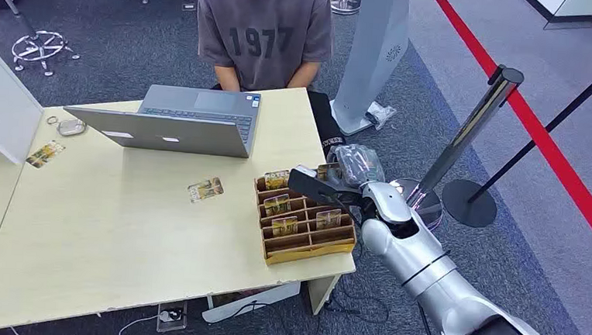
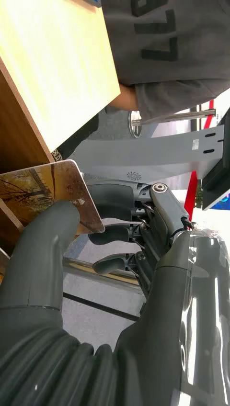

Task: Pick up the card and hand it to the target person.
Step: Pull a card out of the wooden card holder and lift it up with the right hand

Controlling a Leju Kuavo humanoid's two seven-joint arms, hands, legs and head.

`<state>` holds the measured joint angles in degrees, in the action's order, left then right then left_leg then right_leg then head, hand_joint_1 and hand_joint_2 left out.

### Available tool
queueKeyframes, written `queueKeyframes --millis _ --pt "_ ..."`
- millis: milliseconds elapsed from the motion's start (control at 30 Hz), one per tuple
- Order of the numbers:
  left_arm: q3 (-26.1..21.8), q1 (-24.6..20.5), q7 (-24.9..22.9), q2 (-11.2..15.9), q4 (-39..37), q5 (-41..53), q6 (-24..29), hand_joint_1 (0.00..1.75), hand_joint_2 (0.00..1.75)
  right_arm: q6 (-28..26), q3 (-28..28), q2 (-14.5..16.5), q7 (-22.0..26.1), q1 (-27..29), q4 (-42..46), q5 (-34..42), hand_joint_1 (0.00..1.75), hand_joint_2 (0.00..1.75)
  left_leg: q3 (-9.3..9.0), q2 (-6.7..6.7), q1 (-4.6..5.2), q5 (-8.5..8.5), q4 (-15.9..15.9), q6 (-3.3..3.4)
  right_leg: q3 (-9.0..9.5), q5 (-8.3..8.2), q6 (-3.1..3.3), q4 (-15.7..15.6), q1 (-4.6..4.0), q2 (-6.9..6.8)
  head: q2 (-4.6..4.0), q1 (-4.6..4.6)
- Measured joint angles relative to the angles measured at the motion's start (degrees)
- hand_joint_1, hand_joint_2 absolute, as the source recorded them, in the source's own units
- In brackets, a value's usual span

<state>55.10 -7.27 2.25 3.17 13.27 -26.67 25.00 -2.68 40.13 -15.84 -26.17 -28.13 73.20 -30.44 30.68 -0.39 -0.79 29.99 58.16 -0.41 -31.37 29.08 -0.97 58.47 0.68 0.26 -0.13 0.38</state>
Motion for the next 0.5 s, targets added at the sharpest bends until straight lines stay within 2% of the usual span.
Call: queueKeyframes --millis 500 --pt "0.00 0.00 0.16 0.00 0.00 -0.09 0.04 0.00 0.00 -0.20 -0.02 0.14 0.12 -0.03 0.14 0.45 1.31 1.75 -0.01 0.00 0.00 0.00 0.00 0.00 0.00 0.00 0.00 0.00 0.00 0.01 0.00 0.01"
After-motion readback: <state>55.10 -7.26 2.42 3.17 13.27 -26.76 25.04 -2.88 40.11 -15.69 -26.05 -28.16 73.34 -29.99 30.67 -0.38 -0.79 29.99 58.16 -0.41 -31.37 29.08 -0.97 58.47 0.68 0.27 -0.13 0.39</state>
